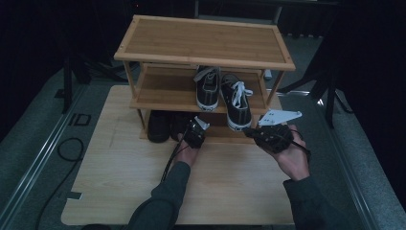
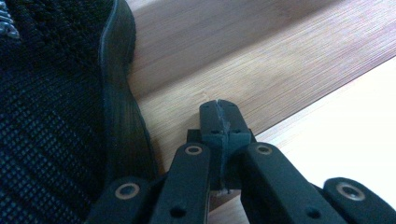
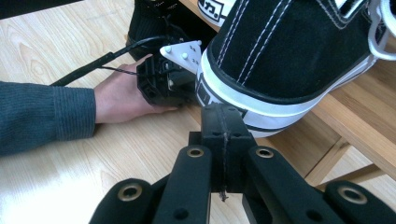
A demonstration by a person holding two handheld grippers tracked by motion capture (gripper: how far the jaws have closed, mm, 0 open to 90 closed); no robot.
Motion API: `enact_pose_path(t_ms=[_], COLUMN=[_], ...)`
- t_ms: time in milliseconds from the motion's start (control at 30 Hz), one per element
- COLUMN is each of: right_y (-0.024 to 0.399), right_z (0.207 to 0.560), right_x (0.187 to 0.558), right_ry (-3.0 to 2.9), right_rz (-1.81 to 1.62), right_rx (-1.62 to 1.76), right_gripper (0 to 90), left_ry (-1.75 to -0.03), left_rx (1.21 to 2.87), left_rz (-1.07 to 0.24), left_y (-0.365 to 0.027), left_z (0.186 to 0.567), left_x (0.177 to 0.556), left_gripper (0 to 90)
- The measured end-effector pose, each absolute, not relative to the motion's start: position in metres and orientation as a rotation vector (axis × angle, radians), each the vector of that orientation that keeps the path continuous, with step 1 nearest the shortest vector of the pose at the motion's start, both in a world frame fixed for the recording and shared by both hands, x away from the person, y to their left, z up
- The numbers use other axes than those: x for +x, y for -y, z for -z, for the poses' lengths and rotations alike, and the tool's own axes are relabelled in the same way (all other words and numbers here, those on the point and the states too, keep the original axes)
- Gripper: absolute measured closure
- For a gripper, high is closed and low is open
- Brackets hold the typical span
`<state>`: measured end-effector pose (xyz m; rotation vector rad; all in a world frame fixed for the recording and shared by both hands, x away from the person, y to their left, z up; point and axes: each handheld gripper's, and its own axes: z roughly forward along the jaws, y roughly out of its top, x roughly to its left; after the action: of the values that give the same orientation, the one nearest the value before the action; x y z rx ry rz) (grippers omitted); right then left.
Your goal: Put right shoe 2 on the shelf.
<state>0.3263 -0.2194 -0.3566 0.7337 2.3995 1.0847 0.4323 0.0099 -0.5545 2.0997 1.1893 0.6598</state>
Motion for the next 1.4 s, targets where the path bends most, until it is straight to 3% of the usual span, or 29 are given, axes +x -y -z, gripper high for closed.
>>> enact_pose_path(t_ms=[1400], right_y=[0.192], right_z=[0.361], right_x=[0.347], right_ry=[-2.402], right_rz=[-1.110], right_rx=[0.731], right_gripper=[90.0], left_ry=[-1.191], left_rx=[2.118], left_rz=[-0.661], left_y=[-0.012], left_z=[0.553], left_x=[0.433], left_gripper=[90.0])
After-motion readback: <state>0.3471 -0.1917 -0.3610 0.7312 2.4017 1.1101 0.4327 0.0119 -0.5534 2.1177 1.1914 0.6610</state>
